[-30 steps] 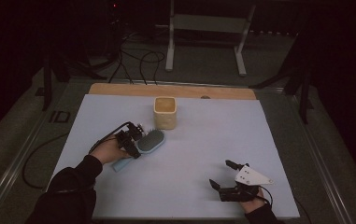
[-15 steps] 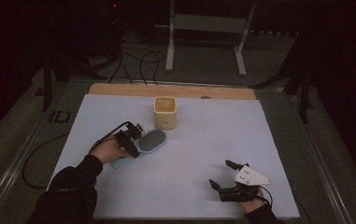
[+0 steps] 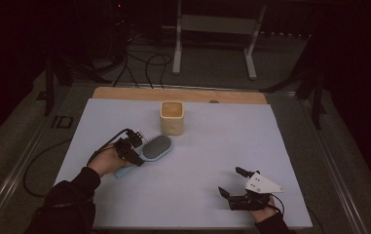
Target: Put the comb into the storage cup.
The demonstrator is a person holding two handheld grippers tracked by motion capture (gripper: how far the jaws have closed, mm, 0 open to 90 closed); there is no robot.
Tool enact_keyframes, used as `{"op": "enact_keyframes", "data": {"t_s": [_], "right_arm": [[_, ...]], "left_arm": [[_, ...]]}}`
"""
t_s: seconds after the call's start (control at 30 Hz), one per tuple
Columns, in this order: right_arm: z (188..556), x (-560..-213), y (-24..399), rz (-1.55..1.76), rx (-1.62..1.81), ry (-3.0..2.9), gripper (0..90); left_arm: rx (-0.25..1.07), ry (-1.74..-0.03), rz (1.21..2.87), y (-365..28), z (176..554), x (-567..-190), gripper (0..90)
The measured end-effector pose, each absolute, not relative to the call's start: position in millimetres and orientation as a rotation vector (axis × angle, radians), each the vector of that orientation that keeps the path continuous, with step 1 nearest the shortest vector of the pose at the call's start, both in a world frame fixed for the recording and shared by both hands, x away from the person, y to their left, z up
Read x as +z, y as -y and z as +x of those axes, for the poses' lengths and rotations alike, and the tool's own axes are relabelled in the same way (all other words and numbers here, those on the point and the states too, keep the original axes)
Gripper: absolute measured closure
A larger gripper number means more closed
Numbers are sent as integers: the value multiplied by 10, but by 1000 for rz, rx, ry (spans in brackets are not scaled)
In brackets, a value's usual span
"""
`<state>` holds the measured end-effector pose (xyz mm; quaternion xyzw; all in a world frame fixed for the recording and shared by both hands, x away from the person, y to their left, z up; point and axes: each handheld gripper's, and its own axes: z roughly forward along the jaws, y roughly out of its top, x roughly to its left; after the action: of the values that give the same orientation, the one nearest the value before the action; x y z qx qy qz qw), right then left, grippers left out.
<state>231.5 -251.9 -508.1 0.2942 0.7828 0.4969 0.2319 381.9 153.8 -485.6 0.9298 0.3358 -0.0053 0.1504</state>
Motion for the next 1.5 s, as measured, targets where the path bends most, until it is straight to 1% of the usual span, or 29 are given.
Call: {"op": "enact_keyframes", "data": {"t_s": [0.23,0.33,0.37,0.57,0.73,0.87,1.2,1.5], "right_arm": [[2318,-5079,2518,813,1371,-2148,94],[2320,-5084,2518,815,1373,-2152,94],[2319,-5082,2518,812,1370,-2152,94],[2319,-5082,2520,815,1371,-2151,94],[2320,-5083,2515,816,1375,-2152,94],[2323,-5083,2519,818,1375,-2149,94],[2325,-5078,2524,819,1378,-2146,94],[2319,-5076,2517,823,1382,-2146,94]], "left_arm": [[1,-933,2626,-1562,3750,-4714,702],[29,-919,2610,-1568,3727,-4641,702],[14,-909,2606,-1572,3724,-4624,702],[34,-892,2587,-1563,3680,-4534,702],[47,-883,2540,-1551,3659,-4432,702],[50,-847,2522,-1521,3632,-4345,702],[93,-799,2429,-1493,3600,-4100,701],[124,-793,2328,-1504,3614,-3933,701]]}}
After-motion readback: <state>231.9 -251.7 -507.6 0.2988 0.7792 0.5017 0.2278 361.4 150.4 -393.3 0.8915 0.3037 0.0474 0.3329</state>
